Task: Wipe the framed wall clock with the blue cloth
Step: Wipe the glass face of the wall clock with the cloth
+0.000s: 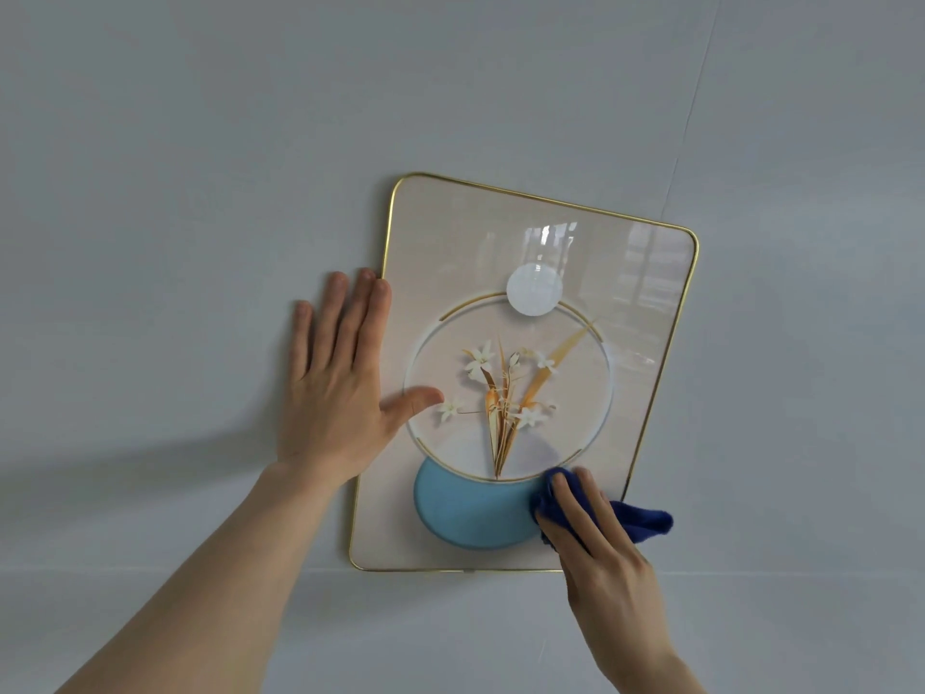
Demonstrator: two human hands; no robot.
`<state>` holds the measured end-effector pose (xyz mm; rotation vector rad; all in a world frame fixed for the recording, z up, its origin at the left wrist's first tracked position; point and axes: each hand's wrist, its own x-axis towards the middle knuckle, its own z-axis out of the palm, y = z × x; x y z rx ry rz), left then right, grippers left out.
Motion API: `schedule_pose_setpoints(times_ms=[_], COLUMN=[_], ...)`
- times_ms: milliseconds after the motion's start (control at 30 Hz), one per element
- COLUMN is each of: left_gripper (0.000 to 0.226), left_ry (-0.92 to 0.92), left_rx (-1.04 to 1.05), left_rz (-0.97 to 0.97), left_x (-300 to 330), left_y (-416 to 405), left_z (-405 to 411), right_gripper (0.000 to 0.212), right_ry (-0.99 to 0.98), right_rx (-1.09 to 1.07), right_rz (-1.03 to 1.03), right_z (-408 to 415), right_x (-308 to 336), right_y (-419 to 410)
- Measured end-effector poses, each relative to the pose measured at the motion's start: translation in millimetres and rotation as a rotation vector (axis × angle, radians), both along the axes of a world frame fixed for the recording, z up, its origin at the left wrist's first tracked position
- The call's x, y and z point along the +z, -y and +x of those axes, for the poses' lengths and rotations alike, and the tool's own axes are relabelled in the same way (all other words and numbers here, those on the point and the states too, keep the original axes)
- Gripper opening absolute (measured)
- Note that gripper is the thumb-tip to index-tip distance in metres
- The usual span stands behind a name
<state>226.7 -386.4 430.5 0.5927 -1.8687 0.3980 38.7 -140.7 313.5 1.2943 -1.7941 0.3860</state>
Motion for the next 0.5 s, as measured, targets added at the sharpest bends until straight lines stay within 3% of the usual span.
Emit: schedule_pose_setpoints(times_ms=[233,500], left_gripper=[0.112,0.099], left_ry=[-0.002,-0.092], left_rx=[-0.050,-0.189], left_rz=[0.065,0.213], left_x=[5.2,-23.0], left_y=[-11.9,-49.5], left_z=[8.2,28.5], right_gripper=[0.052,0.032], right_ry=[0.185,0.561], right_rx=[-0.093,-0.181], right_rz=[0.026,-0.019], right_z=[4.2,40.0], right_x=[-40.3,-51.5], right_y=[-45.4,-74.3])
